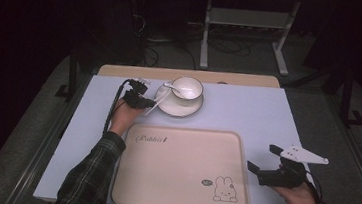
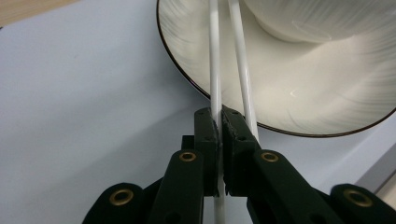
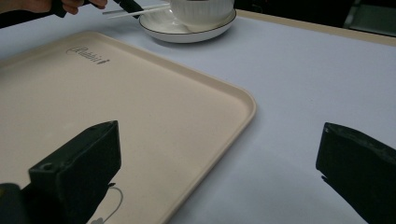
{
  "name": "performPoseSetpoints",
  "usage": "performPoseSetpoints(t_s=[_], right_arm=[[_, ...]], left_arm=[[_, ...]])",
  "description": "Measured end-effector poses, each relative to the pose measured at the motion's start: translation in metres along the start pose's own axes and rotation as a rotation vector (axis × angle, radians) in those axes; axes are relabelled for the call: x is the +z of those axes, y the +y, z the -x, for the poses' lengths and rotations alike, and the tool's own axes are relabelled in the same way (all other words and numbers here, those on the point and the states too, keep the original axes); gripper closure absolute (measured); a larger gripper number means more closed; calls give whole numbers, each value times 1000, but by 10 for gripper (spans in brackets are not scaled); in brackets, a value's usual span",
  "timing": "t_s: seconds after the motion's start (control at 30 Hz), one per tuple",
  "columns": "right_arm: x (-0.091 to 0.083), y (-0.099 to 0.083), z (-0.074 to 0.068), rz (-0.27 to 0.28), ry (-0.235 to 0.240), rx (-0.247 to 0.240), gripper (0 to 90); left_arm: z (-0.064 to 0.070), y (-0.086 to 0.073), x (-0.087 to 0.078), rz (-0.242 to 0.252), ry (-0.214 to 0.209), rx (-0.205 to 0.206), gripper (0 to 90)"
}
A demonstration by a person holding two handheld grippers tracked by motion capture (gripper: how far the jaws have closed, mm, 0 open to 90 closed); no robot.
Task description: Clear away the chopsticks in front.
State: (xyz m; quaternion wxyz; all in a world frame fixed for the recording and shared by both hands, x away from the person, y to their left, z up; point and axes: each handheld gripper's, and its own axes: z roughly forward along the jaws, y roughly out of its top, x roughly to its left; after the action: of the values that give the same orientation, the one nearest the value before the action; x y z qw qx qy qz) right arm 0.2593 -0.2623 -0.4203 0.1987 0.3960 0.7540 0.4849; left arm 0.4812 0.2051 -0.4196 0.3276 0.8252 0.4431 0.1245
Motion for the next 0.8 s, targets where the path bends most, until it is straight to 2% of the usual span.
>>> performPoseSetpoints(t_s=[0.07,0.37,0.7,0.8], right_arm=[[0,0,0,1,0,0,0],[0,0,0,0,-2,2,0],[0,0,0,-2,-5,-1,0],[0,0,0,-2,-4,-2,0]], left_arm=[[-2,0,-4,19,-4,-11,856],[-4,-7,-28,63,-14,-14,857],[-10,-30,-58,92,-14,-24,857],[-11,-45,-72,107,-14,-36,857]])
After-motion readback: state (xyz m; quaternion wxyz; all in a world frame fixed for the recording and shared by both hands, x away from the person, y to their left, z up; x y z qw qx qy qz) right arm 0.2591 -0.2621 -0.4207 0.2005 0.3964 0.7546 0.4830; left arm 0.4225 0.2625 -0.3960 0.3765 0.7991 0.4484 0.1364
